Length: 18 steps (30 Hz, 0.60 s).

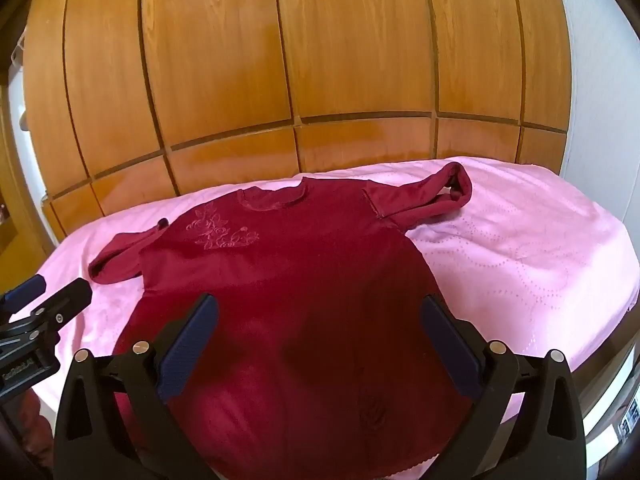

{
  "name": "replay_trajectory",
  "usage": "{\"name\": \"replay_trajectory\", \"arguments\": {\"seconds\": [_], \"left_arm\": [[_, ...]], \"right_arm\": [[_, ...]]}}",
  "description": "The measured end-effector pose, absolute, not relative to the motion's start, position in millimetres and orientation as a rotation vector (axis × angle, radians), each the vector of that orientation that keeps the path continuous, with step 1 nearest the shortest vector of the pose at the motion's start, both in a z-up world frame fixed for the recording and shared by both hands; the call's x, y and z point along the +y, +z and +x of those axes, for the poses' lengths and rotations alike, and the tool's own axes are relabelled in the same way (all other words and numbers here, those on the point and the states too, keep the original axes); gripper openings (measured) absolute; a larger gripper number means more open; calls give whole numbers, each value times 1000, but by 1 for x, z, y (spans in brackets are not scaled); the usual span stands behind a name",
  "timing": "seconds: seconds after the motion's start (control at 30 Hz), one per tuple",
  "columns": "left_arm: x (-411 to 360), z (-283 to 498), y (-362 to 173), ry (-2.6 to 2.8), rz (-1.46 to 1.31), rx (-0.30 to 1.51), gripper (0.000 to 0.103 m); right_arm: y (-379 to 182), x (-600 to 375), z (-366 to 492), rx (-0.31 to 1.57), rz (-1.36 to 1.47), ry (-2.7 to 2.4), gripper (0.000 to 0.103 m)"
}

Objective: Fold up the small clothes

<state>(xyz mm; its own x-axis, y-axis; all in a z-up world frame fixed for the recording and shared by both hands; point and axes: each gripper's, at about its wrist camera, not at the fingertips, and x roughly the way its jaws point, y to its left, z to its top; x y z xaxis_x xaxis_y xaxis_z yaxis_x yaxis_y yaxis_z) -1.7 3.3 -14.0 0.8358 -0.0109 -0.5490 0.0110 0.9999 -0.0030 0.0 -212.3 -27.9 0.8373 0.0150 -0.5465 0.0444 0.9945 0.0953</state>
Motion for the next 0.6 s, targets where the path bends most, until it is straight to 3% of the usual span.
{"name": "replay_trajectory", "arguments": {"seconds": [0.6], "left_arm": [[5,2,-17,-11,-18,615,101]], "right_arm": [[-32,-212,1,592,107,-16,100]]}}
